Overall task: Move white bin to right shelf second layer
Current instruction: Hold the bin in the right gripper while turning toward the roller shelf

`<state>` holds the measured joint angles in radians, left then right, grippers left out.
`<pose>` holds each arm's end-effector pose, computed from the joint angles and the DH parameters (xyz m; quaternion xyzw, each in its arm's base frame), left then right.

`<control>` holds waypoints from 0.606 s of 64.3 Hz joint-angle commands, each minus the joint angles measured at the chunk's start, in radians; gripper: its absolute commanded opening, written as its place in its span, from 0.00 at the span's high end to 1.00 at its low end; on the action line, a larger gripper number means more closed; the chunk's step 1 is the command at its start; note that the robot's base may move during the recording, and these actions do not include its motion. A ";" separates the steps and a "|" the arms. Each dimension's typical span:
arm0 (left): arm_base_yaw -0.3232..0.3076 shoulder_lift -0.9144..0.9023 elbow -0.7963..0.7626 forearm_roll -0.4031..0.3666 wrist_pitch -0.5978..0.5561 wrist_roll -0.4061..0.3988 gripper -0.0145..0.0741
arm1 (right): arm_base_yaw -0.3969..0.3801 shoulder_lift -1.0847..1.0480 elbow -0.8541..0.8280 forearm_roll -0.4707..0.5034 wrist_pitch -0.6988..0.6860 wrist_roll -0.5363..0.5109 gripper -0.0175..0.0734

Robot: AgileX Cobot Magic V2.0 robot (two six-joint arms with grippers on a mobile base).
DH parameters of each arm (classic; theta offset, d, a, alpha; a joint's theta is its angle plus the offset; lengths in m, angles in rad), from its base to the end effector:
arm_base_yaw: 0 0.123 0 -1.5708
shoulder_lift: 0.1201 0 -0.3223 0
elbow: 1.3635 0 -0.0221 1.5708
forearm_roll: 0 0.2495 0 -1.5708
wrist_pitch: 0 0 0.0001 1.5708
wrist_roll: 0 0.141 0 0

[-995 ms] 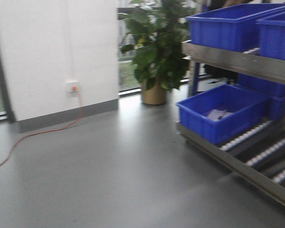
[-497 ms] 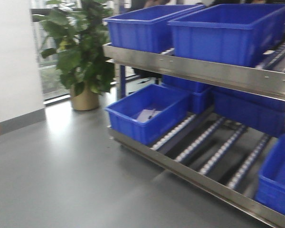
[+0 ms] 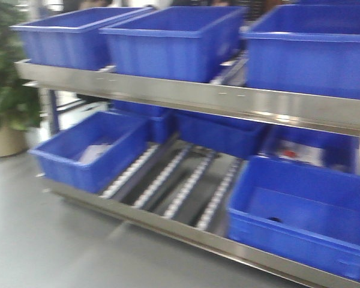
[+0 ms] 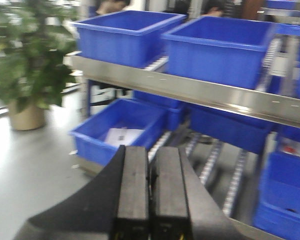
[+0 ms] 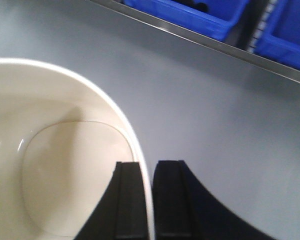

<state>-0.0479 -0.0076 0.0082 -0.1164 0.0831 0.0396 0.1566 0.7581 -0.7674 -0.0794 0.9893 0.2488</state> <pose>0.0672 -0.0046 0.2033 -0.0066 0.7056 -0.0474 0.7070 0.1286 0.0108 0.3076 0.0339 0.9418 0.0291 0.3332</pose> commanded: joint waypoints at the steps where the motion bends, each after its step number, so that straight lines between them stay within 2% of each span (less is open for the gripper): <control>1: -0.003 -0.018 0.028 -0.001 -0.083 -0.005 0.74 | -0.006 -0.002 -0.030 -0.005 -0.060 -0.003 0.74; 39: -0.003 -0.018 0.028 -0.001 -0.083 -0.005 0.74 | -0.006 -0.002 -0.030 -0.005 -0.060 -0.003 0.74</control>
<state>-0.0479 -0.0076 0.0082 -0.1164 0.0831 0.0396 0.1566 0.7581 -0.7674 -0.0794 0.9893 0.2488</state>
